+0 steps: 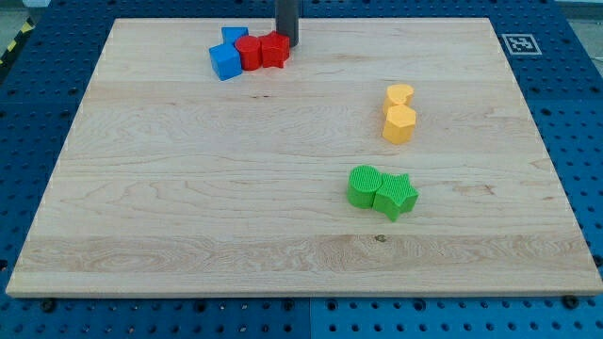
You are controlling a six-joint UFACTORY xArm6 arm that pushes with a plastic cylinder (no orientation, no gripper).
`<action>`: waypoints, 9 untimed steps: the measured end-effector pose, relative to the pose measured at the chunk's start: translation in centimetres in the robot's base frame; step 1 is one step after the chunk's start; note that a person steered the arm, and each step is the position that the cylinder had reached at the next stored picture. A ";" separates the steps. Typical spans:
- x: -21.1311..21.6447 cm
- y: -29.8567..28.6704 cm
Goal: Nudge the yellow heart left a bit
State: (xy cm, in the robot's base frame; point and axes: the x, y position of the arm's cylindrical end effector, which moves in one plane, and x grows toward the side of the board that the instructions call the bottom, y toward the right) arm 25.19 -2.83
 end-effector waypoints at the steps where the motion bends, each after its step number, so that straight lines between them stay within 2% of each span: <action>1: 0.4 -0.4; 2: 0.5 3.5; 3: 2.1 14.5; 4: 7.3 19.1; 5: 12.2 19.7; 6: 13.0 19.7; 8: 11.4 22.2; 9: 11.4 19.6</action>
State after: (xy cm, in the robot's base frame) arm 36.58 16.75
